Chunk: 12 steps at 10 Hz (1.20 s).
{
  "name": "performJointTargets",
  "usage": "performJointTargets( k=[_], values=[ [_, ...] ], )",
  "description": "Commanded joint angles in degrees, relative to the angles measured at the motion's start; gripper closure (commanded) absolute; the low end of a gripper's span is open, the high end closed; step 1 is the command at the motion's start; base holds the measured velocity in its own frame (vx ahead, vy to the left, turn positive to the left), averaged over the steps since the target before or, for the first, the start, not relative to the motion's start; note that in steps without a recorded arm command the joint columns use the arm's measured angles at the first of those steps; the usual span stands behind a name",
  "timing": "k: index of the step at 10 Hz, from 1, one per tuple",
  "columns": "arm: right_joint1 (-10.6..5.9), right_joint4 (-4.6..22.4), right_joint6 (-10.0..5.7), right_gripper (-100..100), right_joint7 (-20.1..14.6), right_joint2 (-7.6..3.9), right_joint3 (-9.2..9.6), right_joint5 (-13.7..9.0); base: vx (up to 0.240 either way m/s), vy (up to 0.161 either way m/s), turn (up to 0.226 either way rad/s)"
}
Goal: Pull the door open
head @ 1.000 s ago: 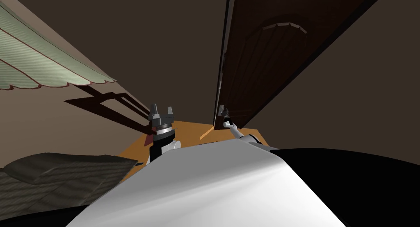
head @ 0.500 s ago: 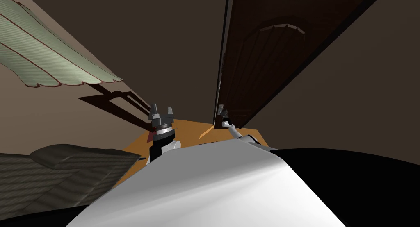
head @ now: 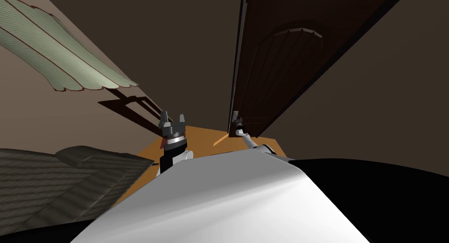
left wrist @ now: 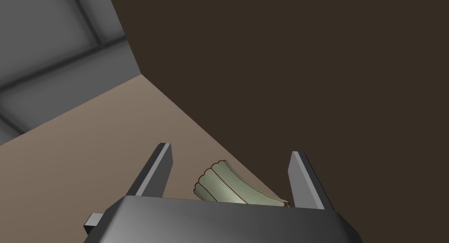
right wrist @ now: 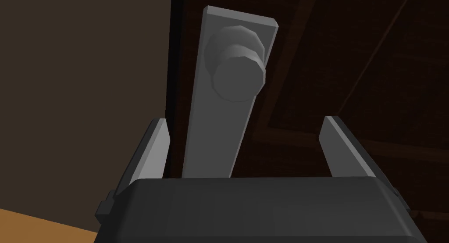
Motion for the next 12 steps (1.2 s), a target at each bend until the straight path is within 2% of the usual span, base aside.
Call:
performJointTargets(
  k=[1, 4, 5, 6, 7, 8, 12],
  values=[
    [0.06, -0.6, 0.58, -100, -2.8, 0.65, 0.05, -1.7, -0.09, -0.07, 0.055],
    [0.01, -1.2, 1.14, -100, -5.9, 1.51, 0.11, -3.7, -0.072, -0.032, 0.037],
    [0.06, -1.1, 1.07, -100, -5.2, 1.35, 0.09, -3.3, -0.031, -0.009, 0.005],
    [0.74, -0.9, 0.83, -100, -7.2, -0.89, -0.23, -3.8, 0.089, 0.016, 0.189],
    [0.74, -0.9, 0.83, -100, -7.2, -0.89, -0.23, -3.8, 0.13, 0.027, 0.11],
    [1.23, -0.7, 0.66, -100, -8.5, -2.5, -0.48, -4.1, 0.168, 0.04, 0.115],
    [2.27, -0.3, 0.29, -100, -11.2, -5.94, -1.0, -4.7, 0.121, 0.018, 0.114]
  ],
)
